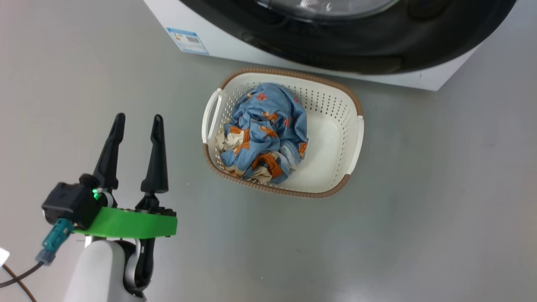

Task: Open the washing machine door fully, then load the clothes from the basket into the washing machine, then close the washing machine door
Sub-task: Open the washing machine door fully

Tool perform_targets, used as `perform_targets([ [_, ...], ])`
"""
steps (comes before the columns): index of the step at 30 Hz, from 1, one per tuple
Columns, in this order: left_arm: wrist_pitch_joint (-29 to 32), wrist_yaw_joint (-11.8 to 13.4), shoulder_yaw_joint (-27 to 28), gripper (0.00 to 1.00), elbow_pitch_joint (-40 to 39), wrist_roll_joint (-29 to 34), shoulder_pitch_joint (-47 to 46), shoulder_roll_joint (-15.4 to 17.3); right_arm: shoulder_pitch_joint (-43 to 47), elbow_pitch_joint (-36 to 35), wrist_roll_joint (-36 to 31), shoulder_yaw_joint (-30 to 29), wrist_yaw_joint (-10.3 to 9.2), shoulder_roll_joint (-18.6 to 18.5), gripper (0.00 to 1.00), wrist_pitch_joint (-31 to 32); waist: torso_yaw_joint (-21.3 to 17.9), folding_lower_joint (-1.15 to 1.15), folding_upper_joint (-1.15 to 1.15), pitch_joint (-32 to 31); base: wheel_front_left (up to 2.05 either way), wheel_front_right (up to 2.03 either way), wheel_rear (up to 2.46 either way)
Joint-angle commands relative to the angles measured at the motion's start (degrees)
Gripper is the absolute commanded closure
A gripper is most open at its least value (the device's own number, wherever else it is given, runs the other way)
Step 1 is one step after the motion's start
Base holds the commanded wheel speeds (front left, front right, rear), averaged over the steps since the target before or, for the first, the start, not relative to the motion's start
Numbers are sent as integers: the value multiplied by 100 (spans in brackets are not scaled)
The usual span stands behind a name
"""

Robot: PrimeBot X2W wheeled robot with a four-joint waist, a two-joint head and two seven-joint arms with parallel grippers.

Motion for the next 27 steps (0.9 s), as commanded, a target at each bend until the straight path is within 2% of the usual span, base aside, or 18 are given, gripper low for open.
perform_targets([
  [1,-46,10,214,0,-93,42,110,127,261,-218,50,74,10,122,100,106,-56,0,0,-148,0,0,0],
  [14,-46,-53,330,0,10,141,328,127,947,-402,82,46,10,259,100,216,-176,0,0,-544,0,0,0],
  [27,-46,-90,337,0,89,188,446,127,1175,-368,-164,-162,10,321,100,-226,-203,0,0,-809,0,0,0],
])
